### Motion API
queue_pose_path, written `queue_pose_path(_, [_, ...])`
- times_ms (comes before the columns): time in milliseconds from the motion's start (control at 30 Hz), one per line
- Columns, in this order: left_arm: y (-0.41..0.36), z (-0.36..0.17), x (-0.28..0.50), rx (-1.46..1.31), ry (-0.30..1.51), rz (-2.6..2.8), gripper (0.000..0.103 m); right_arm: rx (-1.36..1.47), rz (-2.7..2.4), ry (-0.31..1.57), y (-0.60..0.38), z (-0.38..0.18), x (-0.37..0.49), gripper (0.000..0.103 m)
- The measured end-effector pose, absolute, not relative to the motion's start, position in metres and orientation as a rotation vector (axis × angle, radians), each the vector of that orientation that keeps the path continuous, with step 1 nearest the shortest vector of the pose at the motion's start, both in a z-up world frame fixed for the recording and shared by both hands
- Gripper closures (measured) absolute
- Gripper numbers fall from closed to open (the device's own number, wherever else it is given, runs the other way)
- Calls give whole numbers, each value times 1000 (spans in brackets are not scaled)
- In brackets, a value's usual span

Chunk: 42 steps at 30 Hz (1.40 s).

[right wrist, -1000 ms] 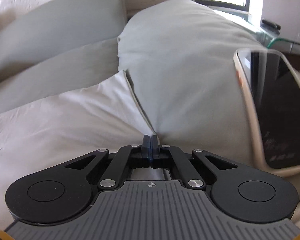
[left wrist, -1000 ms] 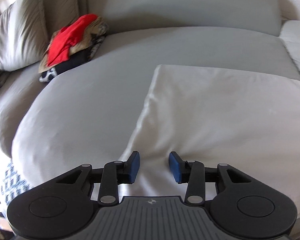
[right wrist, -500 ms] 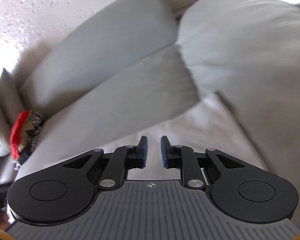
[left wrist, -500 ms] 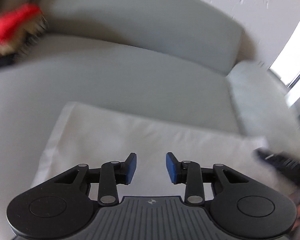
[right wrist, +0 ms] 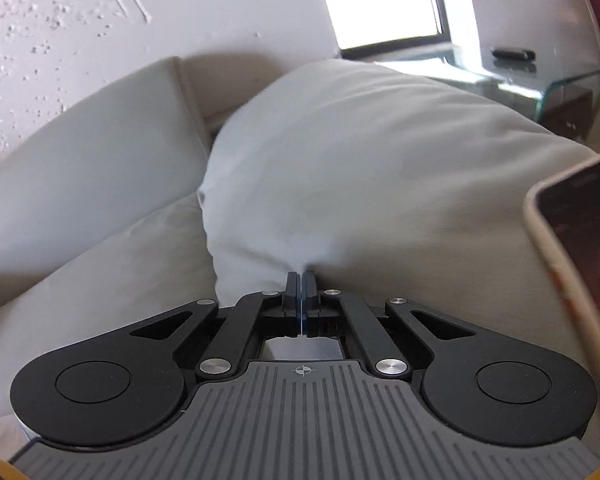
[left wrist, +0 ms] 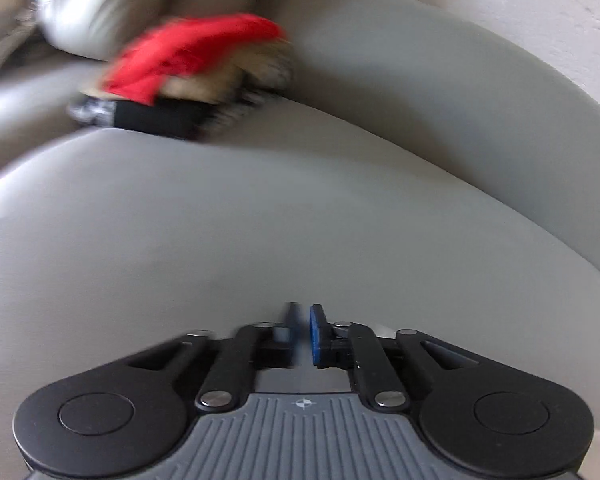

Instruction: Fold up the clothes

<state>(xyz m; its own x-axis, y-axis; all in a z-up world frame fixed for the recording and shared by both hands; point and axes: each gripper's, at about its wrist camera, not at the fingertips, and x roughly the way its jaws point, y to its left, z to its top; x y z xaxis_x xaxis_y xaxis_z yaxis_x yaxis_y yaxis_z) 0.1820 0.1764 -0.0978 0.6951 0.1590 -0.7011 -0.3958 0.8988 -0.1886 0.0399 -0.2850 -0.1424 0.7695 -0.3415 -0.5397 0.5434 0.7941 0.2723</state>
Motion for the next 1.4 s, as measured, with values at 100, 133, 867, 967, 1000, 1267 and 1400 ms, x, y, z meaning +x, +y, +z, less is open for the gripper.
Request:
queue_pose_path(100, [177, -81, 161, -362, 743, 292, 93, 464, -470, 495, -281, -124, 13, 86])
queue_pose_path(133, [175, -73, 151, -358, 736, 285, 90, 469, -461, 494, -279, -117, 3, 86])
queue_pose_path(867, [11, -49, -10, 165, 759, -228, 65, 184, -81, 650, -151, -105, -76, 74])
queue_pose_path(967, [7, -59, -11, 201, 788, -238, 65, 95, -83, 699, -141, -124, -65, 76])
queue_pose_path(1000, [10, -62, -13, 206, 800, -233, 63, 109, -128, 689, -149, -129, -69, 75])
queue_pose_path(1267, [33, -65, -20, 144, 910, -195, 60, 396, -447, 811, -235, -139, -96, 103])
queue_pose_path(1400, [31, -53, -32, 162, 920, -186, 64, 505, -436, 844, -238, -126, -109, 87])
